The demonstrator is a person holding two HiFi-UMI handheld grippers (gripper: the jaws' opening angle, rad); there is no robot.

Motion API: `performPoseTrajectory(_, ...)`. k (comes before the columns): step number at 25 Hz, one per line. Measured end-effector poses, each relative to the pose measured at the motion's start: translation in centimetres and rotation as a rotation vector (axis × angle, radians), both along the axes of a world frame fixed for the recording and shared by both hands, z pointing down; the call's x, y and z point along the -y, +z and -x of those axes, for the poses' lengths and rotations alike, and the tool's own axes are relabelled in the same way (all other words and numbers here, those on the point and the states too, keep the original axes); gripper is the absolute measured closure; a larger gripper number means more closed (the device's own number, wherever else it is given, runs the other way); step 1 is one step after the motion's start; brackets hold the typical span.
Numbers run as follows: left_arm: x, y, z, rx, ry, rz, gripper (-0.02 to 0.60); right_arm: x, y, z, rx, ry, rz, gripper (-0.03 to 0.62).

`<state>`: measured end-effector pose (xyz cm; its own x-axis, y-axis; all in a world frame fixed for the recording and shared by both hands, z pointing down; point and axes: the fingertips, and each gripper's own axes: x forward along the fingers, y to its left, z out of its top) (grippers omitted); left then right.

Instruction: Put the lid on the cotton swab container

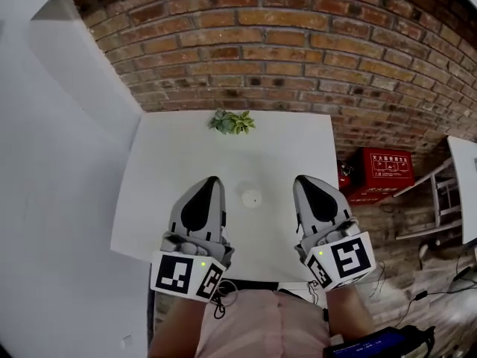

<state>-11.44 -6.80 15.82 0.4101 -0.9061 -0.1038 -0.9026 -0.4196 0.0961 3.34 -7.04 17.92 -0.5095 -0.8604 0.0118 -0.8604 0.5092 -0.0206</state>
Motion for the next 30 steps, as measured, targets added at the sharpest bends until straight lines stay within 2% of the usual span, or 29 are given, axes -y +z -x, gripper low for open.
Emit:
performPoseTrajectory(5, -1.5, -1.4, -0.6, 0.033, -0.003, -0.025, 0.578, -1.7, -0.9, -0.2, -0.013, 0.018, -0.018, 0.589)
performPoseTrajectory(12, -2.0, -2.4, -1.4, 0.03, -0.007, -0.046, 0.578, -2.3, -1.6, -0.4, -0.026, 0.022, -0.049, 0.591)
performPoseTrajectory(30, -2.5, -1.4, -2.6, 0.033, 0.007, -0.017, 0.578, -3.1, -1.3, -0.2, -0.003, 0.002, -0.05, 0.589)
